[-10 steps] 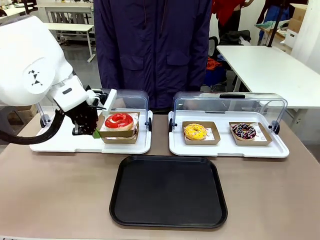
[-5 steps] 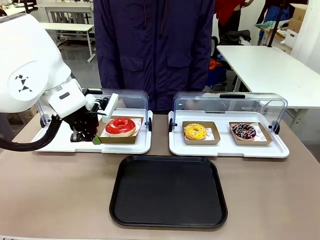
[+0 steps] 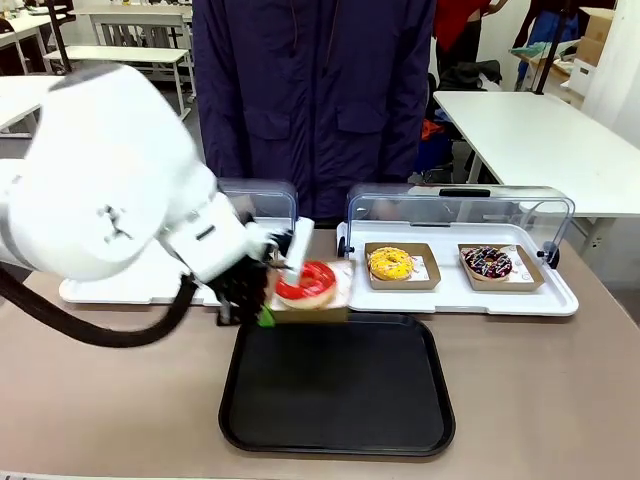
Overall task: Move the first donut from the left to the tray.
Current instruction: Pick up the Paper togo box containing the Donut indicated by the person and place it on the Handle tray.
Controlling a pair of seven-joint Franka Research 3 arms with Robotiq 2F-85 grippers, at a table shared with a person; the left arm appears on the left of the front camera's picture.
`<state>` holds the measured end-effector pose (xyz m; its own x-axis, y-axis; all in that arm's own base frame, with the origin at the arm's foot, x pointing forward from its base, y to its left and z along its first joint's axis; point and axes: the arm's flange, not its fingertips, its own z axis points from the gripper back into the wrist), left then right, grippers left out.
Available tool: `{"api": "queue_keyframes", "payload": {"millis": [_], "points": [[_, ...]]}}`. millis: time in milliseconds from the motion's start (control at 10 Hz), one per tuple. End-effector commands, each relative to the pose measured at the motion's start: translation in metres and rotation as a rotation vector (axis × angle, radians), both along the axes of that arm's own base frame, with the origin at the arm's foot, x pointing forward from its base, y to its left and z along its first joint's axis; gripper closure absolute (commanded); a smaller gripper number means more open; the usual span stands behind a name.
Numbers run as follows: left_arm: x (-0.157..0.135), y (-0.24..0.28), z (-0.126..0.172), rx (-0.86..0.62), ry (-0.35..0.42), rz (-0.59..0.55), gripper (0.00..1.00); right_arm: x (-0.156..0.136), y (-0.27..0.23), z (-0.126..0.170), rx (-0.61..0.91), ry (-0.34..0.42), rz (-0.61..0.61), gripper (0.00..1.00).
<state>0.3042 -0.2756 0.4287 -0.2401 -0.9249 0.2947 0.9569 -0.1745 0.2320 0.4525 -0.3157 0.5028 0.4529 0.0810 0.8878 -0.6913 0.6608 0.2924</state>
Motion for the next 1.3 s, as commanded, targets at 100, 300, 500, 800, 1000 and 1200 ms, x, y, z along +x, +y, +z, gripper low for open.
{"api": "queue_keyframes", "payload": {"millis": [100,300,500,800,1000,1200], "points": [[-0.054,-0.025,-0.044,0.085,-0.043,0.087,0.99,0.0,0.002,0.003,-0.002,-0.005,0.002,0.0],[-0.078,-0.039,-0.064,0.102,-0.044,0.08,0.99,0.0,0.002,0.003,-0.002,-0.005,0.002,0.0],[-0.089,-0.039,-0.077,0.148,-0.031,0.077,0.99,0.0,0.002,0.003,-0.002,-0.005,0.002,0.0],[-0.096,-0.03,-0.088,0.161,-0.021,0.102,0.99,0.0,0.002,0.003,-0.002,-0.005,0.002,0.0],[-0.096,-0.028,-0.105,0.168,0.001,0.118,0.99,0.0,0.002,0.003,-0.002,-0.005,0.002,0.0],[-0.098,-0.023,-0.12,0.194,-0.007,0.145,0.99,0.0,0.002,0.003,-0.002,-0.005,0.002,0.0]]}}
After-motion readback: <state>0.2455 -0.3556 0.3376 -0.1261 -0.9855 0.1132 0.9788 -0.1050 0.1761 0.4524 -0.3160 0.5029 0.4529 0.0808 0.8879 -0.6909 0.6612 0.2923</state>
